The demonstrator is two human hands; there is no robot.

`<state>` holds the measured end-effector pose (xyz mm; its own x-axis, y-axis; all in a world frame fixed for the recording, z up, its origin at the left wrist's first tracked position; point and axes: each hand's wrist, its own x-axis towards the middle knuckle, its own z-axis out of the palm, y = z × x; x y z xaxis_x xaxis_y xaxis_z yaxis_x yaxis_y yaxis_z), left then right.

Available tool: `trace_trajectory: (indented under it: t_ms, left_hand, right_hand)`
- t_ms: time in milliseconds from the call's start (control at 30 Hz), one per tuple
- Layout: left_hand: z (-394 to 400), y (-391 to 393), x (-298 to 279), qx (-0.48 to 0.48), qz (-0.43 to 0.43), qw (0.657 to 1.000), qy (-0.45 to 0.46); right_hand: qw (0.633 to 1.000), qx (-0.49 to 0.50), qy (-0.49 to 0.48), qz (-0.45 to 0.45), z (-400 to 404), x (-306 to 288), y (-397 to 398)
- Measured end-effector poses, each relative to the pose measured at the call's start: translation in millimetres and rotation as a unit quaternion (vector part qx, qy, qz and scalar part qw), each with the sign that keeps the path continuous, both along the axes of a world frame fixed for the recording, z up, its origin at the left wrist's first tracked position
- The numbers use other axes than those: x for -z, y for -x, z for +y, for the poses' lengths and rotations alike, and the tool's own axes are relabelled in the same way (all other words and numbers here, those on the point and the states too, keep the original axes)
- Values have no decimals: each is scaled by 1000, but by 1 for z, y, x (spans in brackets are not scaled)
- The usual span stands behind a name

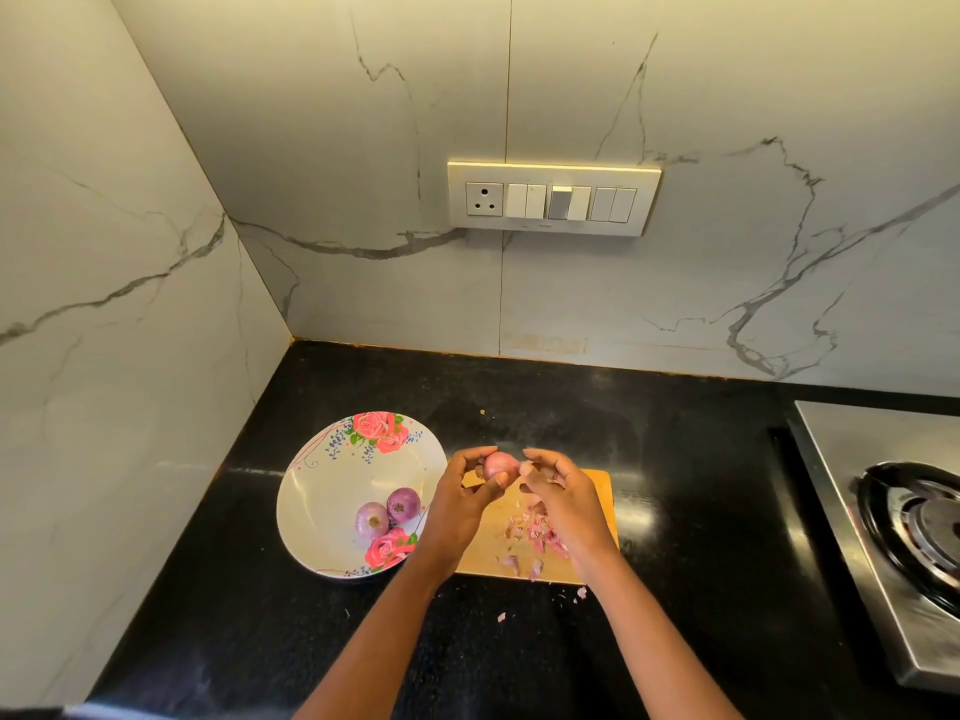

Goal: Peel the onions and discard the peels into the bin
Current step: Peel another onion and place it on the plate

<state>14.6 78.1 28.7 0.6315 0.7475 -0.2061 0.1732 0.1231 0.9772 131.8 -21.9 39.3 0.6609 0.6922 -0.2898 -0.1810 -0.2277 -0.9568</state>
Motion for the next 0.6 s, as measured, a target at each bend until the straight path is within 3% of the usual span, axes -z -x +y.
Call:
trace_trajectory:
  t_ms: [133, 333, 600]
  left_hand:
    - [0, 0, 4, 9, 8, 1000, -10]
    - [-3, 3, 7, 6, 13, 1000, -1]
    - [-3, 4, 8, 31, 1, 999, 42]
  right_hand:
    - [993, -16, 11, -120, -2, 4, -1]
    - [975, 8, 60, -214, -4, 16, -2]
    - [983, 7, 64, -170, -4, 17, -4]
